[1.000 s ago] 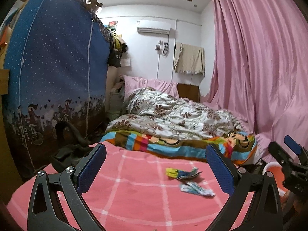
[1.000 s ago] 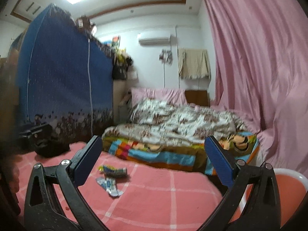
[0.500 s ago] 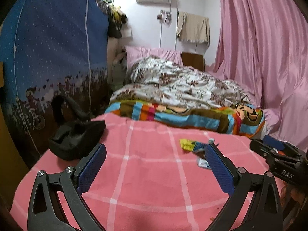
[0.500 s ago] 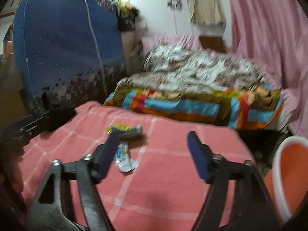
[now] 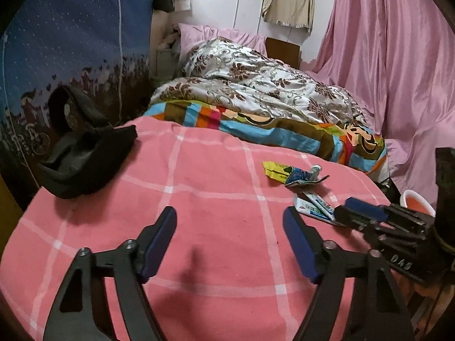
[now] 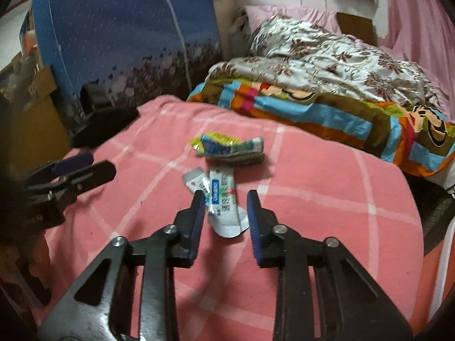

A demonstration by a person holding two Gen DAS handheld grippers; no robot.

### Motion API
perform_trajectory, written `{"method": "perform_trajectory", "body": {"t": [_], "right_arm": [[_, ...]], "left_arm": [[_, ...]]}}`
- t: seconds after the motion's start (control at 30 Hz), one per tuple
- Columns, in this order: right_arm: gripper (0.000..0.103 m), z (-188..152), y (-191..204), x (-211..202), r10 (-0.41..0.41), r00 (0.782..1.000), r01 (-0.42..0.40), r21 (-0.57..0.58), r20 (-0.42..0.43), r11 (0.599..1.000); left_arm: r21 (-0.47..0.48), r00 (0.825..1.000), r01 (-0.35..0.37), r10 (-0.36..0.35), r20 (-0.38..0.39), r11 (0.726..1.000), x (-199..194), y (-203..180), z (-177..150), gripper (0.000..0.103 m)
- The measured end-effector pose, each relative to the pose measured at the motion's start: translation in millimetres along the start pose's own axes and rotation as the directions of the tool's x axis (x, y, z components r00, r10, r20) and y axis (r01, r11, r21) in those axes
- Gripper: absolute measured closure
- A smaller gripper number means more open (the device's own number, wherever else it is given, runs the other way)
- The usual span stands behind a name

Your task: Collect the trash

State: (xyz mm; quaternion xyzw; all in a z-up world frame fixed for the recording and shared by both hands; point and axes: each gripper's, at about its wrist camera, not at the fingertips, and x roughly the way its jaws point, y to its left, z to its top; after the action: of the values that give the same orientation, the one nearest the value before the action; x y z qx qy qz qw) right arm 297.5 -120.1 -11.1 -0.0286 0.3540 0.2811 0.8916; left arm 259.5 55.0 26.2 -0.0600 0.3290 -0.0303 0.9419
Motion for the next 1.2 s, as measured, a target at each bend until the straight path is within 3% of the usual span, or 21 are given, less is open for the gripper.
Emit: {"method": "perform_trajectory", "body": {"t": [0.07, 0.3, 0.67, 0.83, 0.9, 1.0, 1.2], "right_arm": [[0.075, -1, 1, 3, 0.009, 1.0, -0.009, -0.009, -0.018, 1.0], [0.076, -5, 1, -4, -0.007, 1.0, 0.007, -0.021, -0.016, 1.0], [0.076, -18, -44, -40, -0.084, 0.996, 0.082, 0.064, 0.021, 0.995], [0.076, -22, -57, -48, -0.096, 0.995, 0.093, 0.094, 0.027, 0.991], [0.076, -23, -58, -50, -0.098, 0.995, 0.095, 0.093, 0.031, 0.991], [0.076, -24, -55, -50, -0.098, 0.995, 0.095, 0.088, 0.034, 0.992], [0.076, -25, -50, -57, -0.105, 0.992, 0.099, 0.079, 0.071, 0.992]], "left_arm": [[-0.002, 1.0, 0.011, -0.011, -0.011, 1.0, 1, -1, 0, 0.039], [-0.01, 0.994, 0.074, -0.074, -0.077, 0.997, 17, -8, 3, 0.059], [-0.06, 0.968, 0.175, -0.183, -0.17, 0.983, 56, -26, 16, 0.062], [-0.043, 0.964, 0.169, -0.174, -0.201, 0.985, 70, -40, 23, 0.08], [-0.028, 0.962, 0.173, -0.175, -0.208, 0.985, 71, -46, 23, 0.095], [-0.009, 0.963, 0.183, -0.181, -0.201, 0.983, 69, -51, 21, 0.103], [0.039, 0.964, 0.239, -0.233, -0.125, 0.97, 51, -65, 21, 0.103]]}}
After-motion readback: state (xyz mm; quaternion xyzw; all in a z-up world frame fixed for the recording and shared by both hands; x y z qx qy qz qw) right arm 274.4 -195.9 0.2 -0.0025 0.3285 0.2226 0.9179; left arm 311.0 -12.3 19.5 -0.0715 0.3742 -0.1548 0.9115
